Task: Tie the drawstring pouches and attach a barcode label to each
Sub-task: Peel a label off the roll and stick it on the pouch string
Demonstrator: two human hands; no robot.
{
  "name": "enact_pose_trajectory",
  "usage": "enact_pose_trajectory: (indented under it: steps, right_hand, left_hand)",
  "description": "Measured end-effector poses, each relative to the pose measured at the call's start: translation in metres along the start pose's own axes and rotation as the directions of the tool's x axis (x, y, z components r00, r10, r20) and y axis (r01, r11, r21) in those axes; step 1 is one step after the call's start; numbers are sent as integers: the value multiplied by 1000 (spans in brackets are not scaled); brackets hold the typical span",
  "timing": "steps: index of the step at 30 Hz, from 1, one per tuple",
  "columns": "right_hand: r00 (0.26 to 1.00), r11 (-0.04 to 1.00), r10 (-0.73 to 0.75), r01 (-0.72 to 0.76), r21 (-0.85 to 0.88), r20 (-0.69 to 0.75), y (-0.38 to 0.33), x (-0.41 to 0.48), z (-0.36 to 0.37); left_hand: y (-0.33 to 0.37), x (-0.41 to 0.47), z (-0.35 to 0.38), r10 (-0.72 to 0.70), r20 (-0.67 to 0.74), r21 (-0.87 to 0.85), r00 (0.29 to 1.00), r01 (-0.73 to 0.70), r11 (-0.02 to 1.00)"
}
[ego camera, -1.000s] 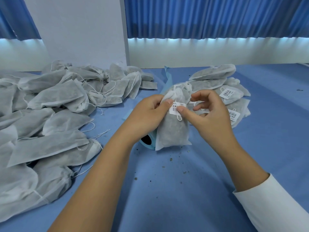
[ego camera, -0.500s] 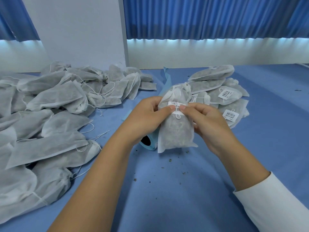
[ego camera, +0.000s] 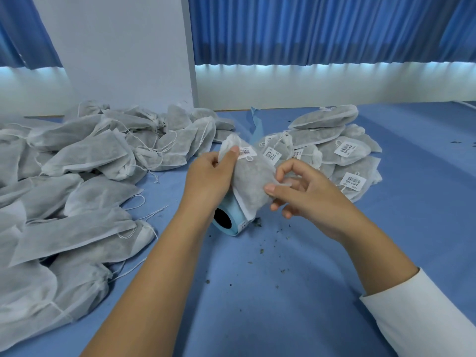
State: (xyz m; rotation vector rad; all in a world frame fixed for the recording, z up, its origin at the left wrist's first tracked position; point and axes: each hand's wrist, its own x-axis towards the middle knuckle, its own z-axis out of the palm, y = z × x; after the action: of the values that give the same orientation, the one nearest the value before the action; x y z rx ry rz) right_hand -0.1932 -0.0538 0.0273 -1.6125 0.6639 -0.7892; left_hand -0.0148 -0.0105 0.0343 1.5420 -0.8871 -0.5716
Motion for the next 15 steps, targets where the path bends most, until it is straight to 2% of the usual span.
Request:
enact_pose_trajectory:
  steps: [2,4,5,7,8,9,12,15]
  right_hand:
    - [1000,999,11,-11,36,4,1,2,-4]
    - [992,979,-35,59,194,-125,0,6,-7]
    - [976,930,-60,131,343,-211,-2,10,-9]
    - [948,750,-89,266,606,-305,-4,14,-15]
    - [945,682,-91,289,672,-313,-5,14,-19]
    - [950,657,-84,279,700,-300,-6,14,-20]
    - [984,759,-46,148,634,-174,-1,13,-12]
    - [997,892,3,33,451,-79,3,11,-4]
  left_hand:
    - [-2,4,-2,-26,-11,-29,1000,26,999]
    - [-2,8,-3,-85,2,-168,996,84,982]
    - [-1,9,-3,-108,10,-232,994,108,967]
    - [0,9,-3,-129,13,-267,992,128,955]
    - [0,9,-3,-129,12,-267,992,128,955]
    - [-1,9,-3,-127,10,-267,992,125,956]
    - [-4,9,-4,-116,5,-234,993,113,966]
    - [-6,8,-3,-85,-10,-190,996,82,978]
